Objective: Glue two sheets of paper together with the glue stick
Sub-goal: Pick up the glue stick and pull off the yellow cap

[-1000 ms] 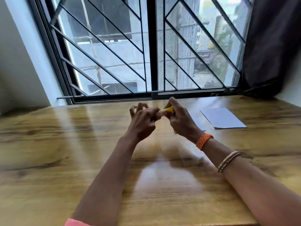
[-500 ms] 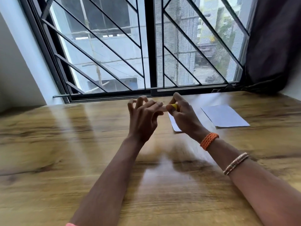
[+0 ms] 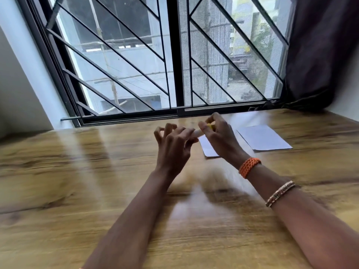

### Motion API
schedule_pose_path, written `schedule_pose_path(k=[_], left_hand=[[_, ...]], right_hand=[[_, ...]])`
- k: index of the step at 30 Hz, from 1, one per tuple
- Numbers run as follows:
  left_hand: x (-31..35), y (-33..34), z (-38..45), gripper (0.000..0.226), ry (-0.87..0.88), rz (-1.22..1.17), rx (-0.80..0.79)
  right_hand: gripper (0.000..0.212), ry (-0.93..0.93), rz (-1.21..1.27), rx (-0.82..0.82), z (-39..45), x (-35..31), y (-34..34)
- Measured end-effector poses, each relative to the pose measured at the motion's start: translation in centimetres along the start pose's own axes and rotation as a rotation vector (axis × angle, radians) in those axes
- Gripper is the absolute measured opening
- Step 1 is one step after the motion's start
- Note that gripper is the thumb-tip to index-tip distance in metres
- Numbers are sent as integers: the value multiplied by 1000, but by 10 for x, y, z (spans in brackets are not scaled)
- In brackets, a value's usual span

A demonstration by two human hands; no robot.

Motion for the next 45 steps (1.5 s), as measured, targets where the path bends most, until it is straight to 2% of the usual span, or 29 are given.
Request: schedule_pose_path(k=[3, 6, 8, 10, 13, 16, 18, 20, 21, 23, 29, 32, 34, 36, 37, 42, 45], left_hand=[[6, -1, 1, 24, 58, 137, 77], [4, -3, 3, 22, 73, 213, 123], [2, -3, 2, 21, 97, 237, 148], [2, -3, 2, 21, 136, 243, 166], [3, -2, 6, 26, 109, 201, 153], [1, -5, 12, 26, 46, 110, 113], [-3, -7, 14, 26, 19, 40, 63], [-11, -4, 13, 29, -14, -37, -24], [-15, -1, 12, 30, -33, -63, -70], [-19, 4, 9, 30, -48, -75, -118], [-22, 12, 6, 26, -120, -116, -217], [-24, 19, 6, 19, -161, -125, -328], [-26, 18, 6, 19, -160, -111, -345], [-27, 14, 5, 19, -147, -93, -305], [-27, 12, 4, 18, -134, -79, -276], [-27, 8, 0, 17, -84, 34, -173], [-27, 6, 1, 17, -64, 96, -124]], right_hand=[[26, 310, 288, 21, -7, 19, 9], [18, 600, 659, -60, -12, 27, 19], [17, 687, 751, -104, -15, 27, 26], [20, 672, 695, -76, -14, 28, 27], [22, 440, 431, -5, -9, 21, 20], [24, -90, 19, 16, -1, -11, 5], [27, -357, -69, -25, 0, -26, 3], [13, -558, -167, -113, -1, -30, 7], [10, -607, -223, -155, -2, -28, 9], [17, -624, -282, -202, -3, -19, 14], [33, -663, -451, -192, -6, -19, 14], [36, -741, -594, -225, -6, -21, 17], [35, -769, -656, -232, -7, -21, 18], [29, -697, -616, -240, -7, -19, 17], [26, -602, -554, -252, -5, -13, 17], [27, 32, 41, -314, -8, 13, 26], [18, 178, 150, -293, -11, 22, 30]])
Point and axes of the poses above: each hand's wrist, its own z-axis towards the middle knuckle, its own y-axis out of the palm, x = y × z, the point moved 6 cm from there along z, towards the middle knuckle, and after that the axes turned 12 degrees about -y, right-handed, at the moved point
